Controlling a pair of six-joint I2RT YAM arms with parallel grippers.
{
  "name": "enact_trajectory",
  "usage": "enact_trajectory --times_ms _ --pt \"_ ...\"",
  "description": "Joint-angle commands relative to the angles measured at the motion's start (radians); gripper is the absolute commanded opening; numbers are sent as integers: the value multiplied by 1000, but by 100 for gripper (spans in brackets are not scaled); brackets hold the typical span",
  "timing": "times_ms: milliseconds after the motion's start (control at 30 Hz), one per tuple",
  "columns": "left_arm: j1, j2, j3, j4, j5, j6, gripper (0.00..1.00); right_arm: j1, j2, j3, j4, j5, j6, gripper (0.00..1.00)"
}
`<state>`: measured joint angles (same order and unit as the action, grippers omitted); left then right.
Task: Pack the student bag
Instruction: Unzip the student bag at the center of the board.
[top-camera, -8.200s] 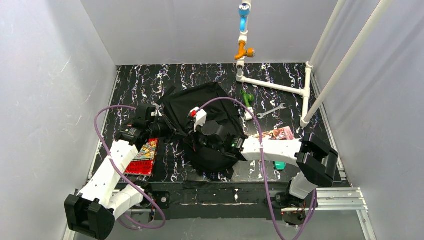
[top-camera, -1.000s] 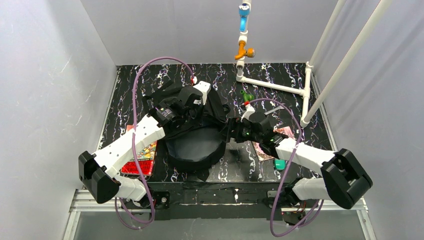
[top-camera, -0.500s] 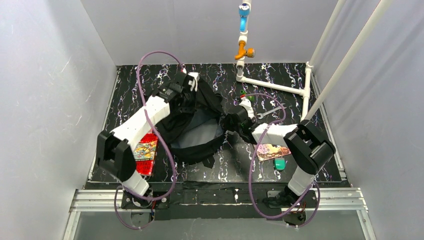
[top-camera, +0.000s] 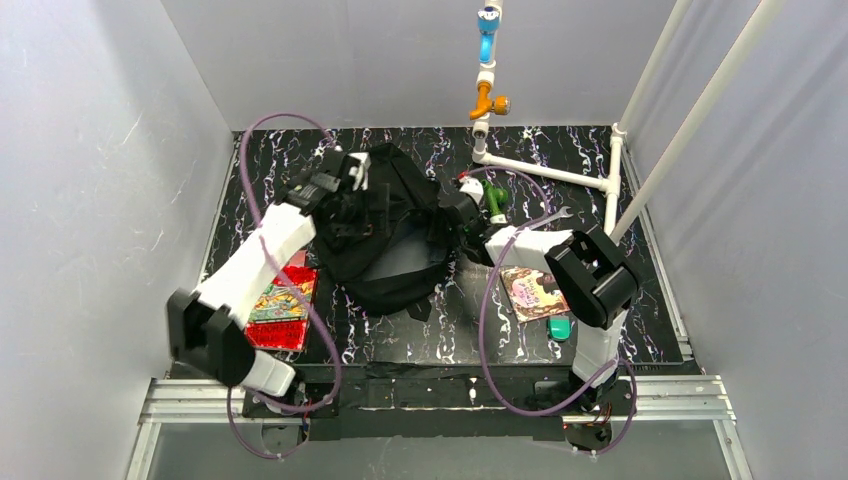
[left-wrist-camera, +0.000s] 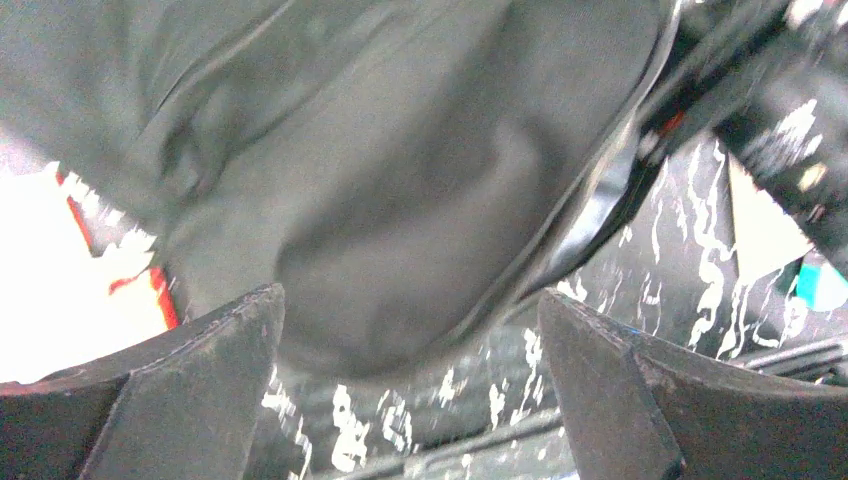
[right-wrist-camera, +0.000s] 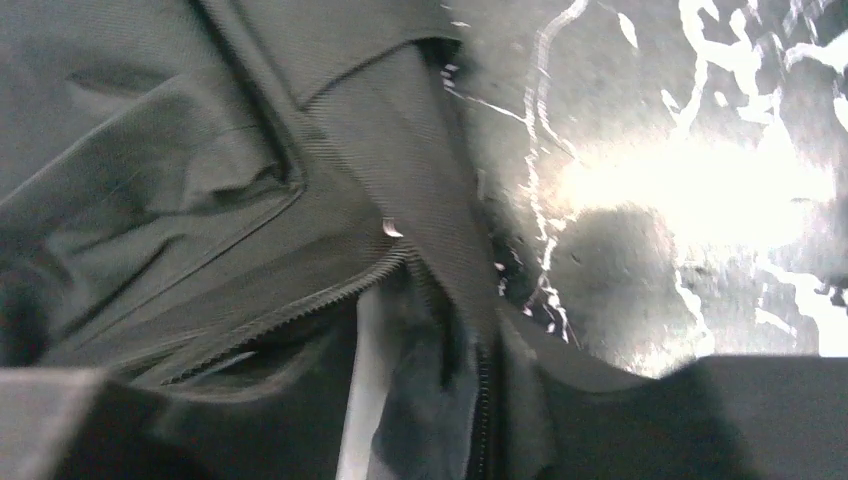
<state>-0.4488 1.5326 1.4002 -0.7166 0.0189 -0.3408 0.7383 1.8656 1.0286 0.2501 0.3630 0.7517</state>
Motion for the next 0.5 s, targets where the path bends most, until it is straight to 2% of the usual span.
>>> enact_trajectory --times_ms 0,67,133,233,300,400,467 --pt "34 -306 -109 -136 -130 -56 98 -5 -36 135 -153 -107 -190 65" --pt "90 -405 -167 -191 -227 -129 98 -5 -84 149 -259 -101 -223 79" --pt "235 -468 -244 -230 -240 -187 98 -5 -141 151 -377 -71 -269 87" --pt "513 -482 -325 -221 -156 -206 98 -5 -231 112 -499 -55 -319 92" --pt "641 -454 -345 -220 -162 -243 98 -6 -314 41 -510 -52 -332 93" --pt "713 -380 -355 -210 -240 -303 98 -3 -430 -115 -475 -47 -300 94" --pt "720 -341 -375 -167 -239 -297 98 23 -491 -137 -511 -42 -269 94"
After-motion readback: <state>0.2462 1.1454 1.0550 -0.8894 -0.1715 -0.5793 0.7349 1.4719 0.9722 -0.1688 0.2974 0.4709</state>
